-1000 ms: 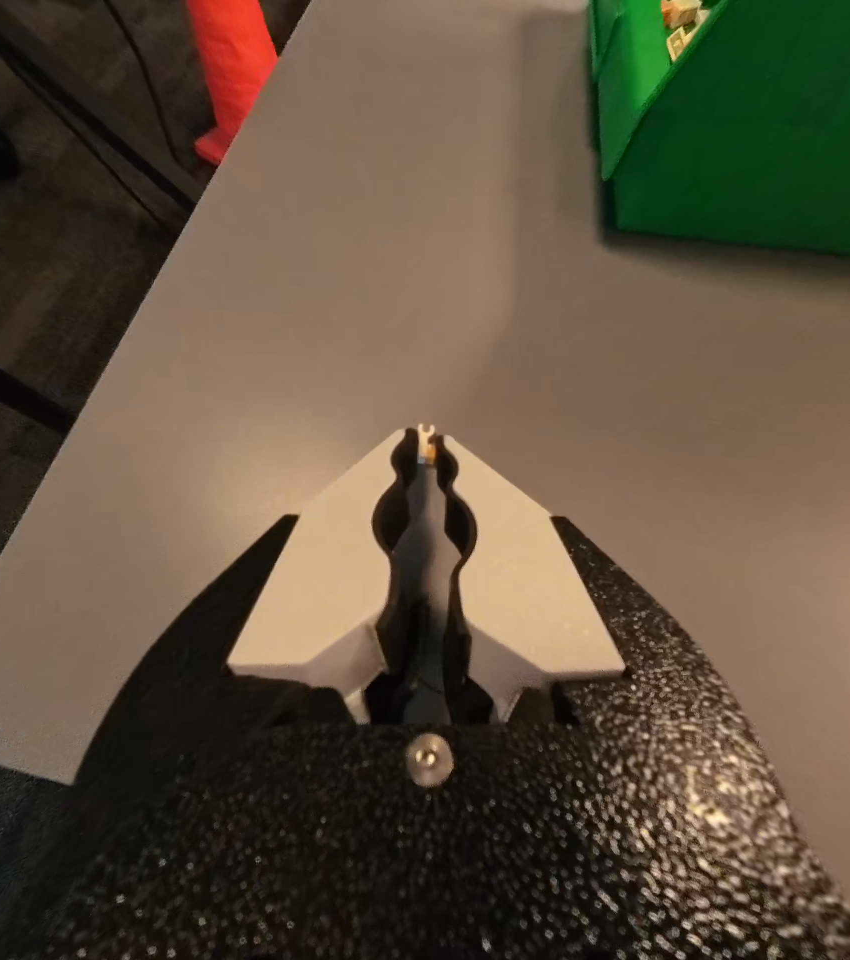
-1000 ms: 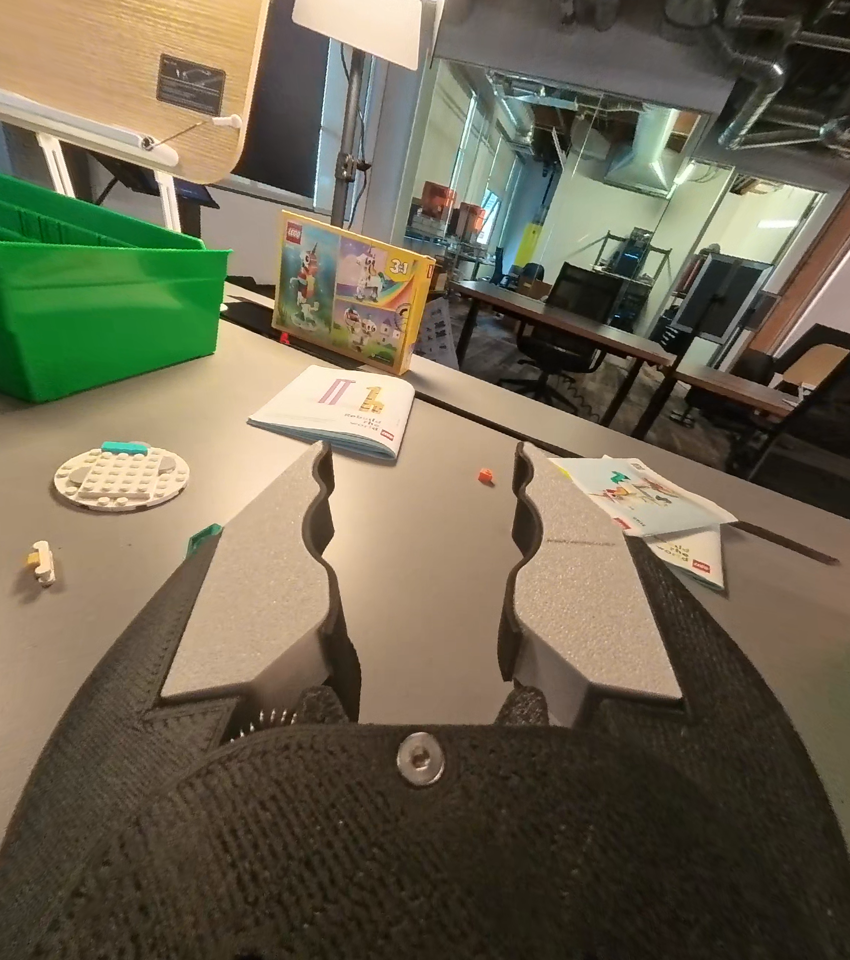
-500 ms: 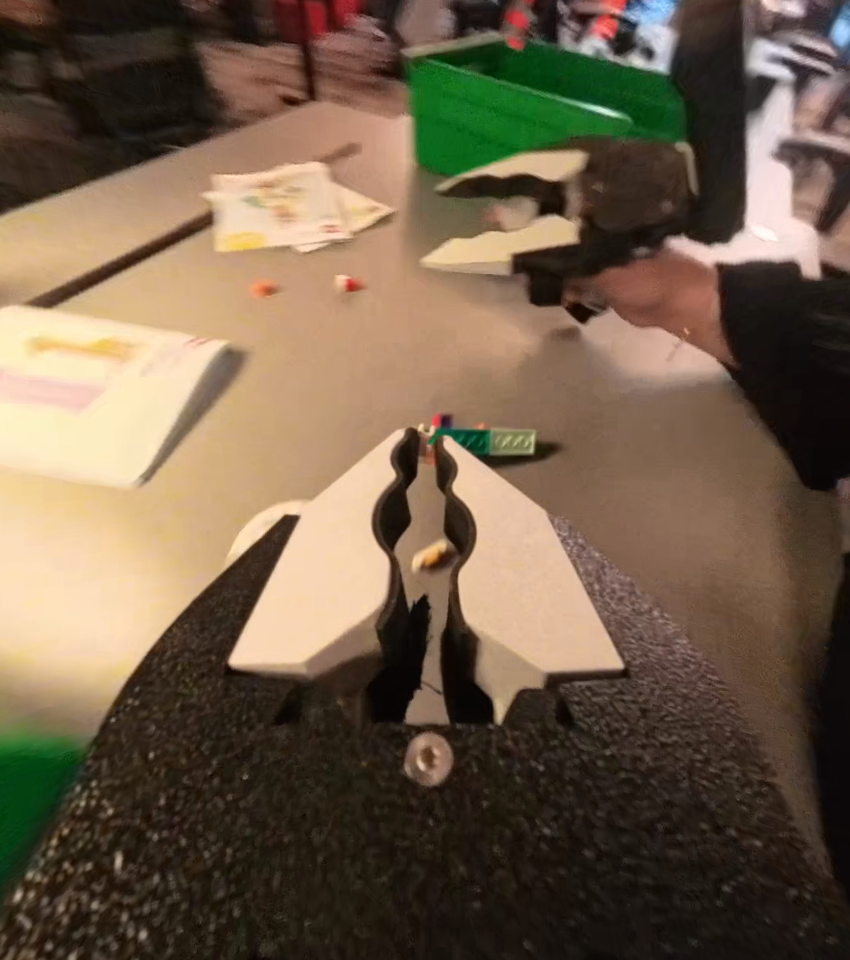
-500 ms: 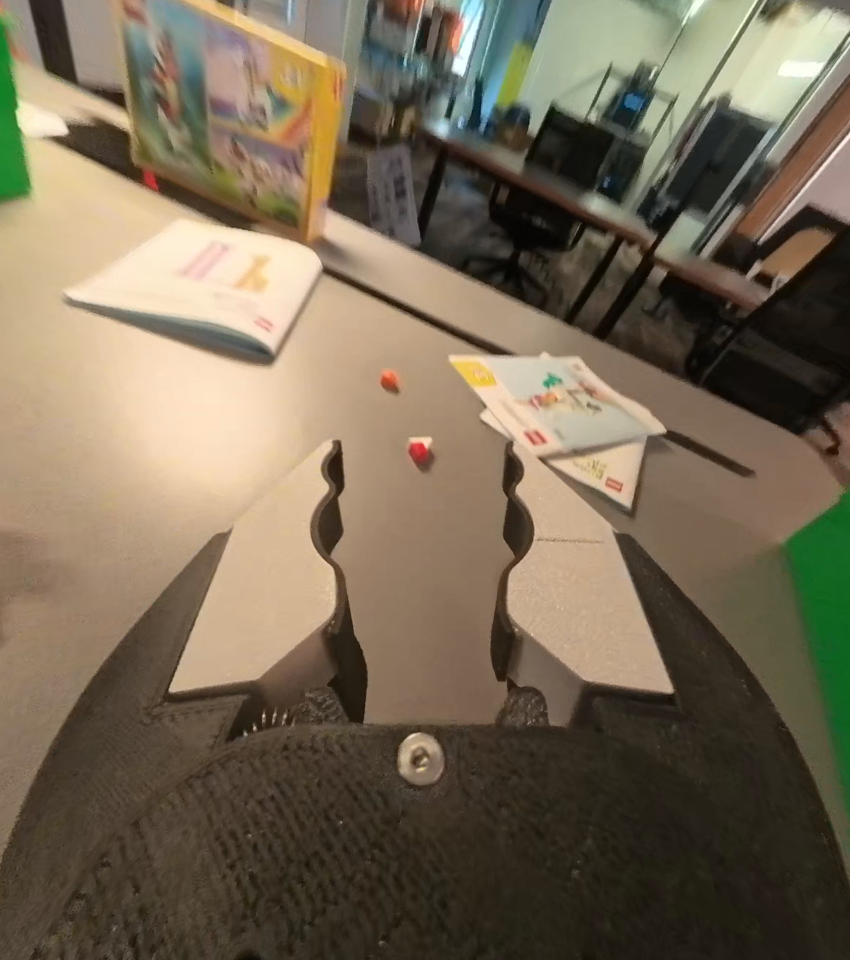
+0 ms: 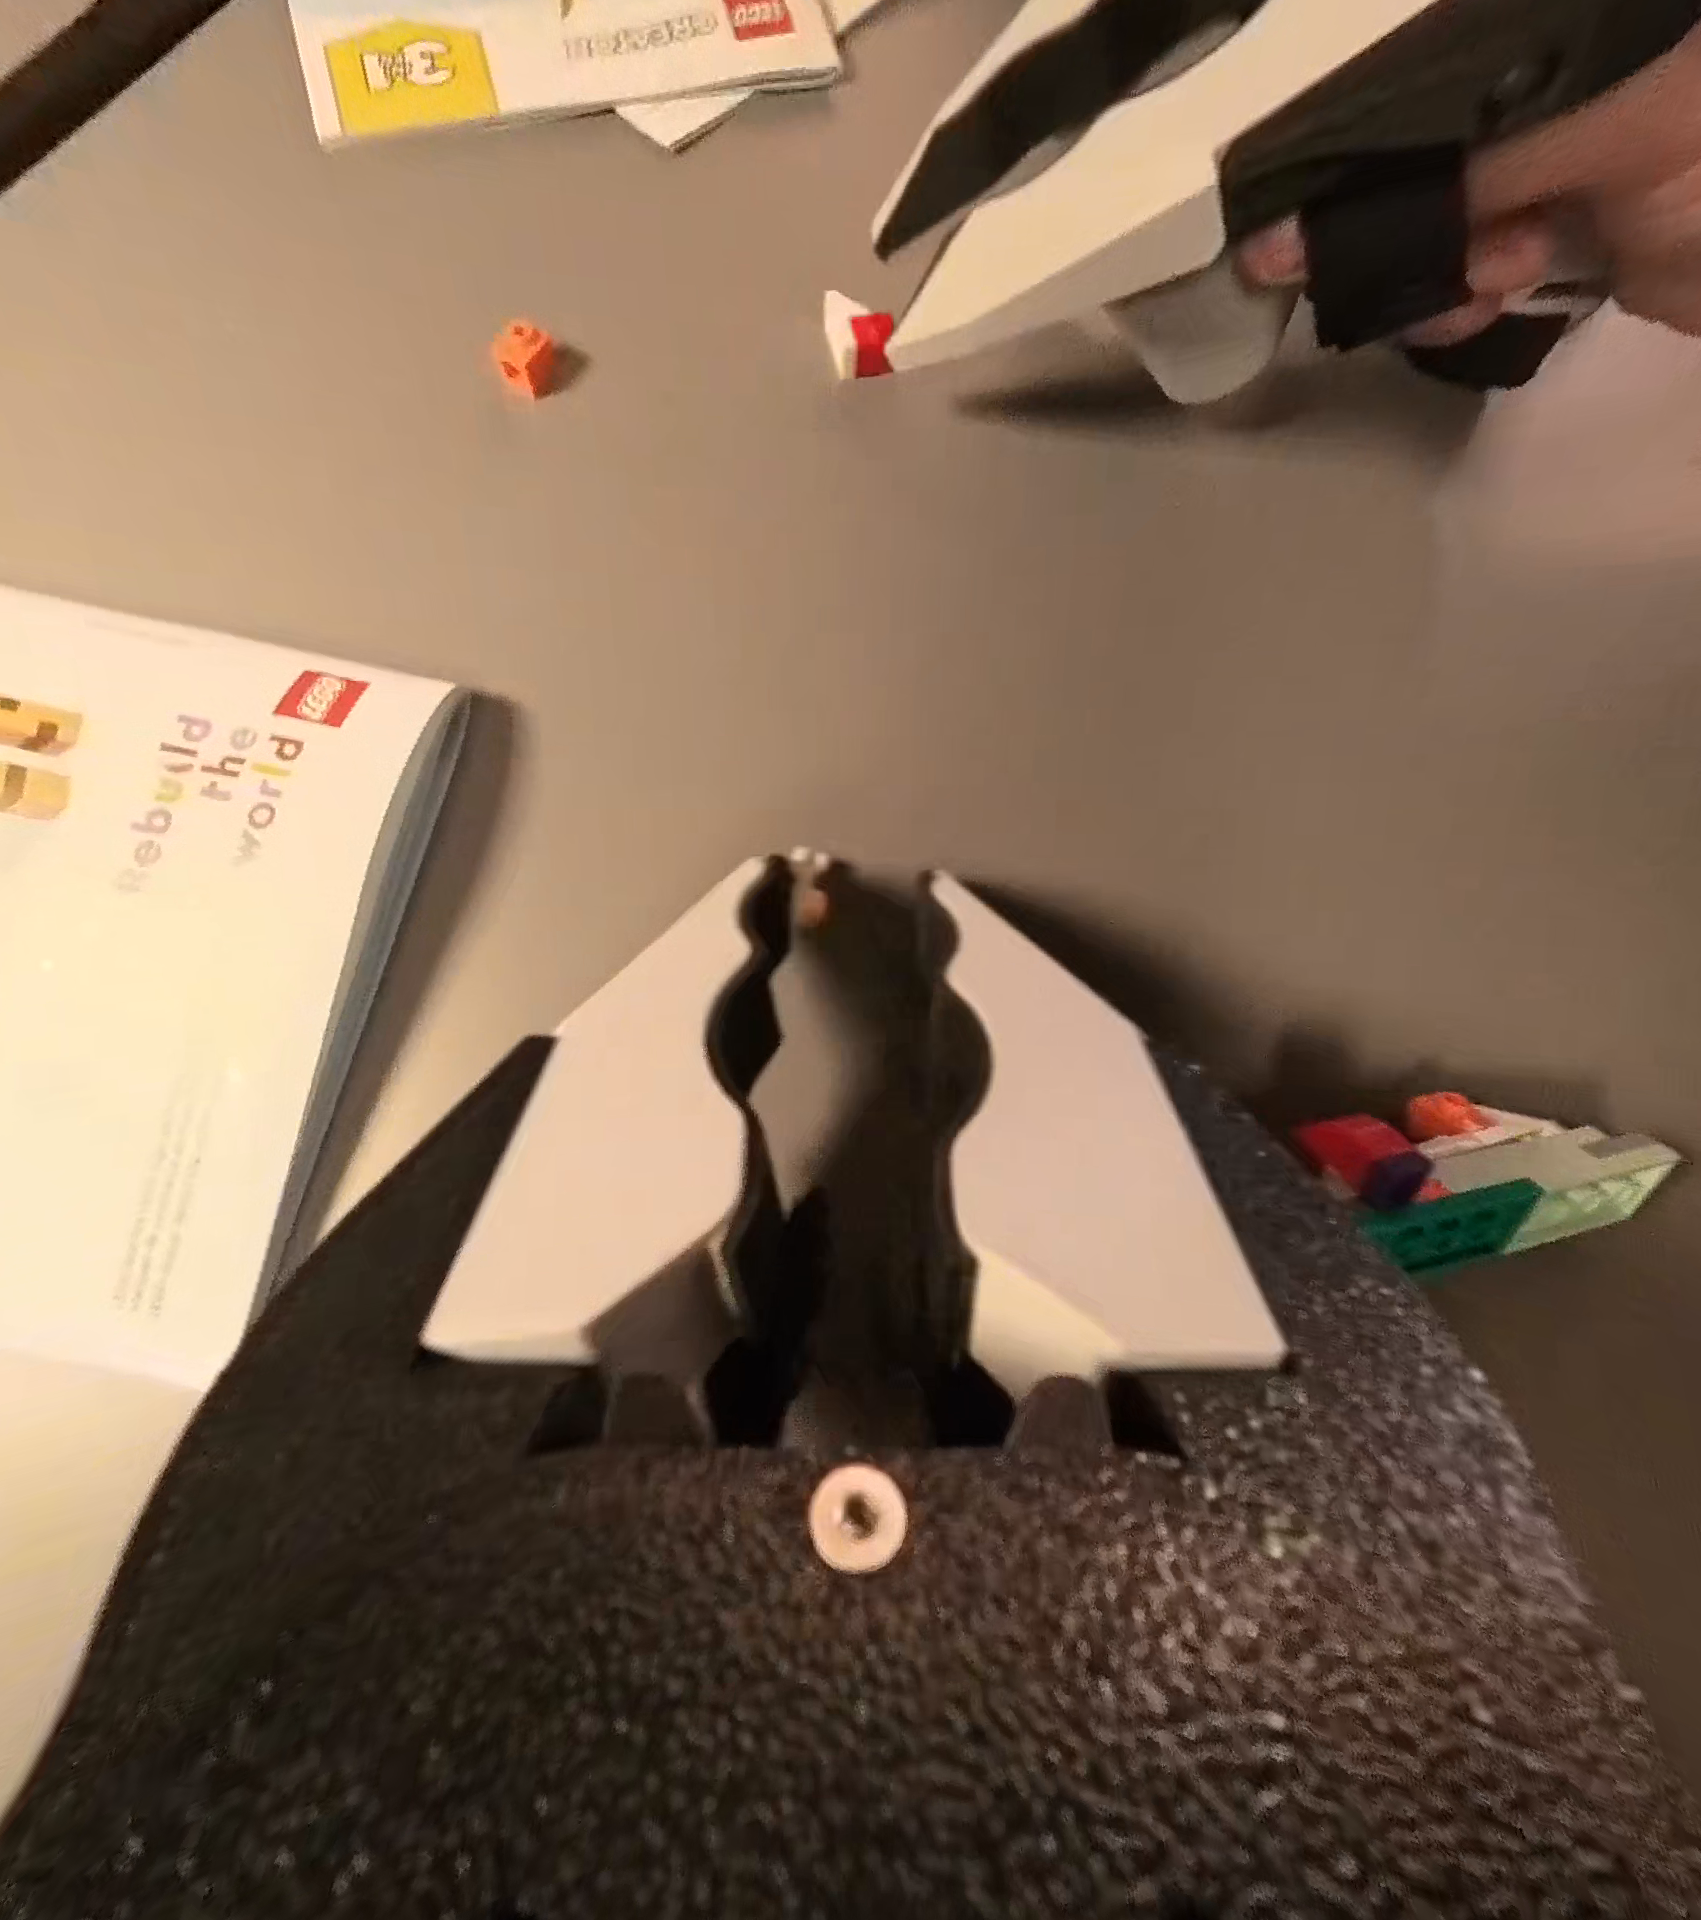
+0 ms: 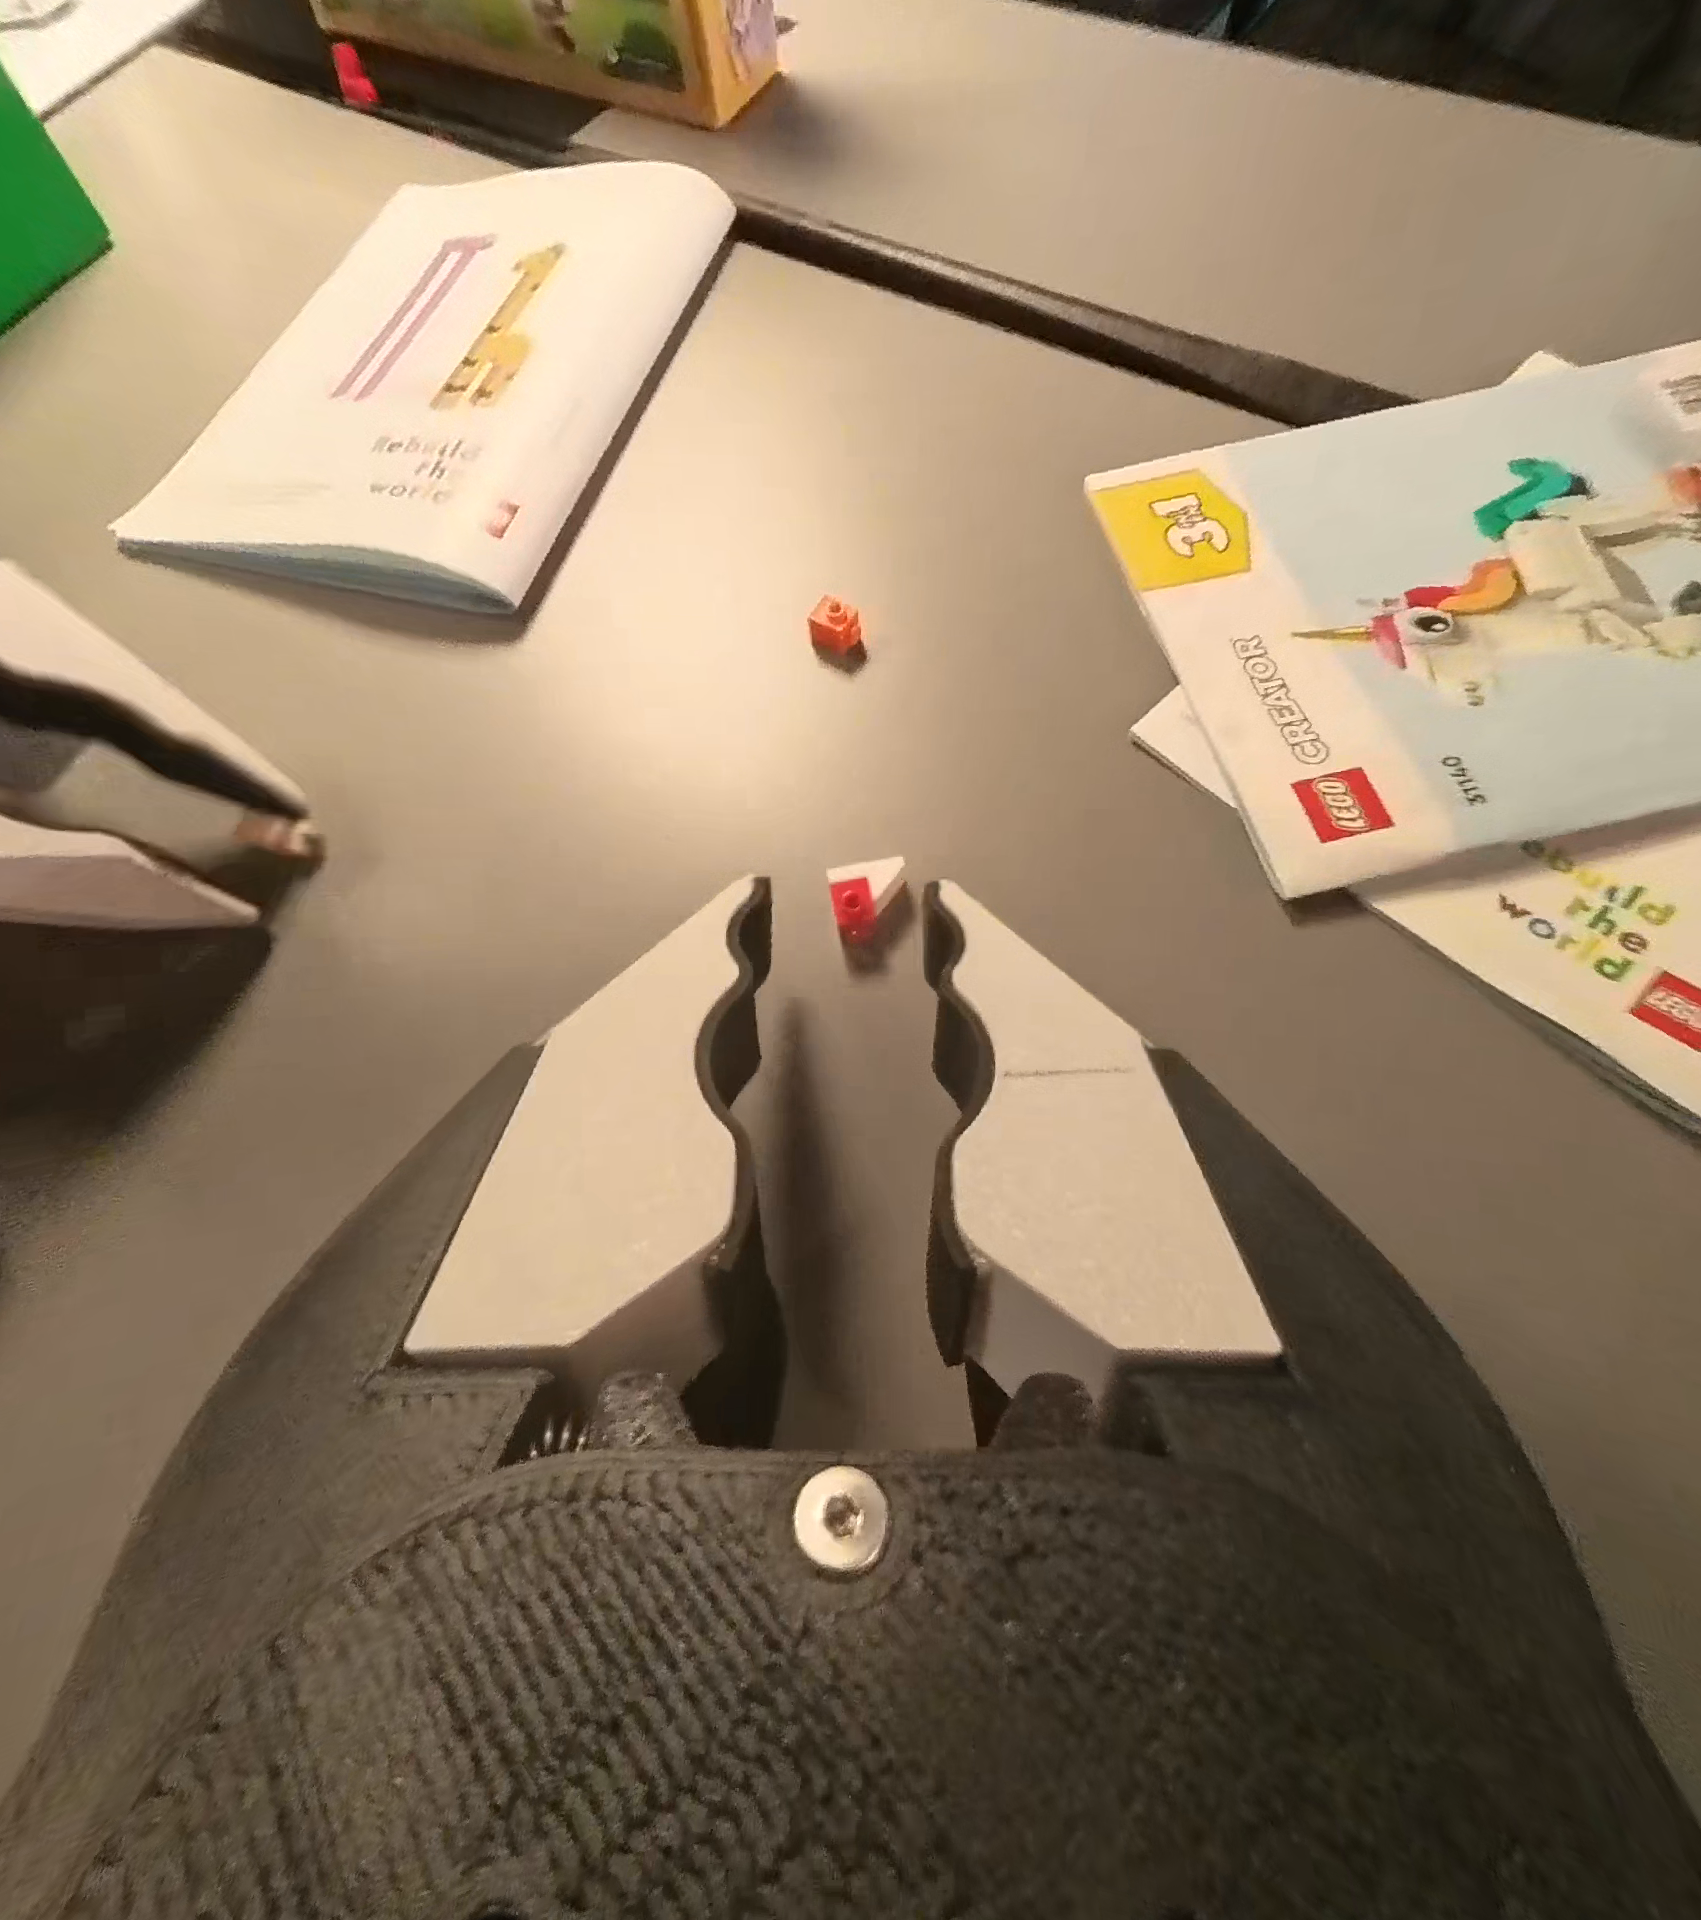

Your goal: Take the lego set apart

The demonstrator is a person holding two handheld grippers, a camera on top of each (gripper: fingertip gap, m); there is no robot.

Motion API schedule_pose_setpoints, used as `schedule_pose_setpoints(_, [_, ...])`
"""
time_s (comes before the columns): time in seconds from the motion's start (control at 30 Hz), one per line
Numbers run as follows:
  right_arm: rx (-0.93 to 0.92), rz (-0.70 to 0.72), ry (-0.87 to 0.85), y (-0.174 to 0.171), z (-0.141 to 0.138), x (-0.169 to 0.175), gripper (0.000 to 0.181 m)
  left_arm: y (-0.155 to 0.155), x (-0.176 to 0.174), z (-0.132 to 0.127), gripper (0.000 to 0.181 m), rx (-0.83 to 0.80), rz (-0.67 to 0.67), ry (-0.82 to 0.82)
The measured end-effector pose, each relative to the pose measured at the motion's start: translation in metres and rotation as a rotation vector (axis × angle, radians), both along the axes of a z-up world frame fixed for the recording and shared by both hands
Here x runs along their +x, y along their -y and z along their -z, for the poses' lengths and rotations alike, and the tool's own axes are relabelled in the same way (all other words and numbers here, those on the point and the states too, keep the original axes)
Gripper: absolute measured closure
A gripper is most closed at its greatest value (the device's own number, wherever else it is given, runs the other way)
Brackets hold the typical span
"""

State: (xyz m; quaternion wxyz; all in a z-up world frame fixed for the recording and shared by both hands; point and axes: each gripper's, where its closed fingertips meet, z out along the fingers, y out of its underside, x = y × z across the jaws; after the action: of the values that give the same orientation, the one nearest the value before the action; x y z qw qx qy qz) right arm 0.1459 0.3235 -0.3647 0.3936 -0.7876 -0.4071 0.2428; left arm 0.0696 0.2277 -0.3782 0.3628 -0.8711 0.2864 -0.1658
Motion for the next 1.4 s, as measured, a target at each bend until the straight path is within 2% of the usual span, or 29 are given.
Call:
schedule_pose_setpoints(0.1, [-0.01,-0.021,0.038,0.003,0.006,-0.002,0.155,0.003,-0.004,-0.007,0.133,0.015,-0.02,0.055])
schedule_pose_setpoints(0.2, [0.008,-0.04,0.106,0.004,0.013,-0.004,0.165,0.002,-0.003,-0.024,0.131,0.061,-0.011,0.125])
schedule_pose_setpoints(0.23, [0.035,-0.047,0.126,0.003,0.013,-0.005,0.174,0.002,-0.001,-0.031,0.131,0.074,-0.004,0.161])
schedule_pose_setpoints(0.3, [0.088,-0.089,0.149,0.006,0.012,-0.009,0.175,0.0,0.003,-0.043,0.133,0.086,0.018,0.237])
schedule_pose_setpoints(0.37, [0.236,-0.199,0.138,0.017,0.001,-0.02,0.176,-0.002,0.006,-0.052,0.134,0.093,0.047,0.322])
schedule_pose_setpoints(0.47, [0.602,-0.487,0.127,0.06,-0.017,-0.042,0.175,0.005,0.014,-0.055,0.131,0.047,0.158,0.418])
schedule_pose_setpoints(0.53, [0.83,-0.627,0.184,0.087,-0.019,-0.053,0.176,0.008,0.014,-0.048,0.131,0.037,0.211,0.378])
schedule_pose_setpoints(0.6, [1.002,-0.713,0.256,0.104,-0.018,-0.062,0.176,0.012,0.012,-0.04,0.139,0.059,0.271,0.289])
schedule_pose_setpoints(0.73, [1.221,-0.821,0.342,0.125,-0.016,-0.075,0.176,0.025,0.012,-0.028,0.16,0.047,0.39,0.17])
schedule_pose_setpoints(0.9, [1.304,-0.842,0.374,0.131,-0.017,-0.078,0.176,0.036,0.011,-0.029,0.169,0.019,0.458,0.187])
schedule_pose_setpoints(0.97, [1.304,-0.811,0.366,0.129,-0.022,-0.078,0.176,0.035,0.009,-0.035,0.172,0.067,0.445,0.211])
schedule_pose_setpoints(1.07, [1.295,-0.747,0.329,0.127,-0.032,-0.08,0.176,0.033,0.007,-0.045,0.173,0.154,0.391,0.241])
schedule_pose_setpoints(1.23, [1.286,-0.663,0.293,0.124,-0.04,-0.085,0.177,0.031,0.0,-0.052,0.172,0.322,0.3,0.175])
schedule_pose_setpoints(1.33, [1.25,-0.58,0.379,0.099,-0.034,-0.07,0.181,0.025,-0.025,-0.058,0.174,0.438,0.2,0.074])
schedule_pose_setpoints(1.4, [1.141,-0.564,0.311,0.095,-0.033,-0.066,0.181,0.03,-0.034,-0.071,0.174,0.443,0.17,0.185])
